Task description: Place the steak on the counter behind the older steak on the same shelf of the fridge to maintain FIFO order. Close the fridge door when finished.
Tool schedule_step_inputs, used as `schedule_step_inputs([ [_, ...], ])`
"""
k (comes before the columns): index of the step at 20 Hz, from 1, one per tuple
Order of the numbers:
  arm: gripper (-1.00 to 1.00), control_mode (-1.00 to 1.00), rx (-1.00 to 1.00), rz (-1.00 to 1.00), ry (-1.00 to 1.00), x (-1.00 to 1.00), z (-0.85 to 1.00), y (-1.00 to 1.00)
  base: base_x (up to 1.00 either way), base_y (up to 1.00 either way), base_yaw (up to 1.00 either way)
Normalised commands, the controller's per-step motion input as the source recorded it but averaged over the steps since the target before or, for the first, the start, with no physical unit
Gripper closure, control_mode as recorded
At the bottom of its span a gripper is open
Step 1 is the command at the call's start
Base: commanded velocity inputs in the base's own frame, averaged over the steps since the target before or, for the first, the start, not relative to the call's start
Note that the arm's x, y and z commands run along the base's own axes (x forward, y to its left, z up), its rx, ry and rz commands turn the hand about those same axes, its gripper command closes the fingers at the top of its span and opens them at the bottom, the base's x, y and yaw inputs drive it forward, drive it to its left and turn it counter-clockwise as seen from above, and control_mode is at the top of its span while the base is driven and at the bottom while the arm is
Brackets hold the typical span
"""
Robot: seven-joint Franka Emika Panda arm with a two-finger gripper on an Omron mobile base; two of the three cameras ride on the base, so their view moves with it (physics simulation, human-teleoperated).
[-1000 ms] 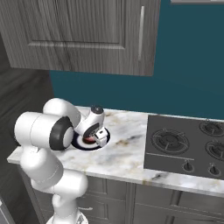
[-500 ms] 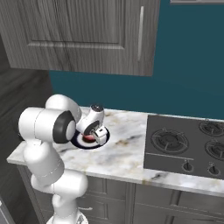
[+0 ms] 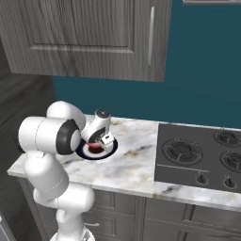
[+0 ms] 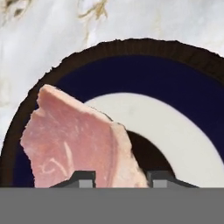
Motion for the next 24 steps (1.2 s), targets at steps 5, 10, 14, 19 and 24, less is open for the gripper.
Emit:
schedule_step_inputs([
  [5,1.00,-1.00,0.02,-0.01,-0.18,-0.12,0.29,0.01,0.00,0.00,0.00],
  [10,1.00,-1.00,0.01,0.00,-0.28,-0.53,0.33,0.00,0.00,0.00,0.00],
  [14,1.00,-1.00,0.00,0.00,-0.24,-0.64,0.76,0.00,0.00,0.00,0.00],
  [19,1.00,-1.00,0.00,0.00,-0.07,-0.71,1.00,0.00,0.00,0.00,0.00],
  [24,1.00,-1.00,0.01,0.00,0.00,-0.62,1.00,0.00,0.00,0.00,0.00],
])
